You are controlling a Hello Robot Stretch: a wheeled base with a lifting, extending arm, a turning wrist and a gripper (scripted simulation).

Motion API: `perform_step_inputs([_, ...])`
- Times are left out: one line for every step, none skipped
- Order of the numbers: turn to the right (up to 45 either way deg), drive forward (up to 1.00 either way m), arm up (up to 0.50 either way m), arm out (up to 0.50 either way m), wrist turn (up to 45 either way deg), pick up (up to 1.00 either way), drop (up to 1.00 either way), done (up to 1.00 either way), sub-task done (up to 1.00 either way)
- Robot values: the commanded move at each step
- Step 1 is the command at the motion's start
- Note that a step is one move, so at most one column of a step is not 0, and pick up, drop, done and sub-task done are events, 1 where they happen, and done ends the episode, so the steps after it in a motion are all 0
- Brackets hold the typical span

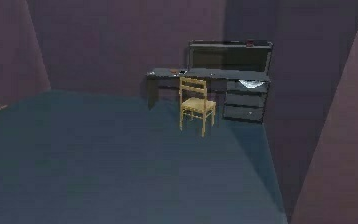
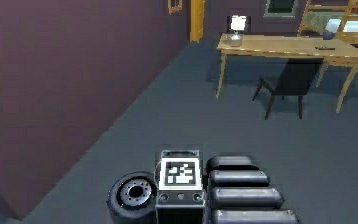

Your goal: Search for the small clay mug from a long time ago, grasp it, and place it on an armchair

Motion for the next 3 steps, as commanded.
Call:
perform_step_inputs([-45.0, 0.0, 0.0, 0.0, 0.0, 0.0, 0.0, 0.0, 0.0])
perform_step_inputs([-36.0, 0.0, 0.0, 0.0, 0.0, 0.0, 0.0, 0.0, 0.0])
perform_step_inputs([0.0, 1.0, 0.0, 0.0, 0.0, 0.0, 0.0, 0.0, 0.0])
